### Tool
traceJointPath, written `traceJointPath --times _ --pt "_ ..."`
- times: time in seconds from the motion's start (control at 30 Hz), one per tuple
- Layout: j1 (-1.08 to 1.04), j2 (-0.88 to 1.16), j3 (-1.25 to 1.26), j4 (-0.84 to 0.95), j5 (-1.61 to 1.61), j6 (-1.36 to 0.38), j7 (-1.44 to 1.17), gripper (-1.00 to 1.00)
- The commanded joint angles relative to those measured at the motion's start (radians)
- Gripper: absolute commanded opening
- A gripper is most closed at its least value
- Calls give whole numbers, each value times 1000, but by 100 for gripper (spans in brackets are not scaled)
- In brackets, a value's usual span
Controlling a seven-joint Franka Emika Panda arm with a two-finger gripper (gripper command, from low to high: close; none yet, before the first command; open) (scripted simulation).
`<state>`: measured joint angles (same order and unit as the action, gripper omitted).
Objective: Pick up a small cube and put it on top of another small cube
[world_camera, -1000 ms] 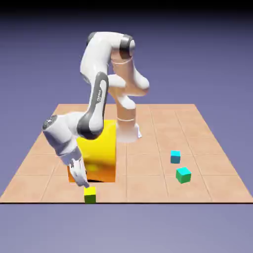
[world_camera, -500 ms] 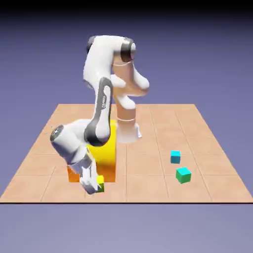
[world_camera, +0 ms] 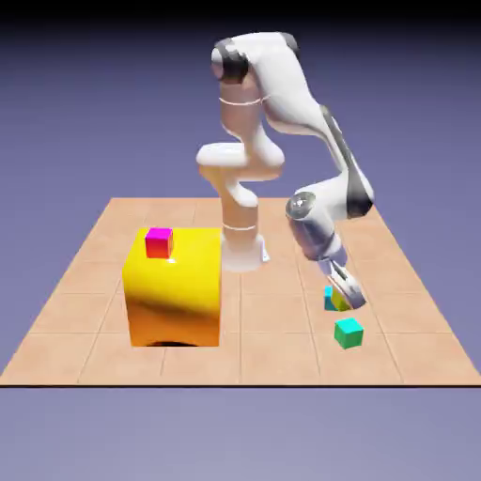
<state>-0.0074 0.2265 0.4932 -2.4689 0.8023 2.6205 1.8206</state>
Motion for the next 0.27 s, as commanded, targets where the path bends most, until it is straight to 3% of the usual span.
traceJointPath --times 0.0,0.1,0.13,0.23 --pt "7 36 4 7 9 31 -11 -100" --pt "28 137 15 26 35 119 -44 -100" --pt "28 137 15 26 35 119 -44 100" --pt "13 65 7 12 16 56 -21 100"
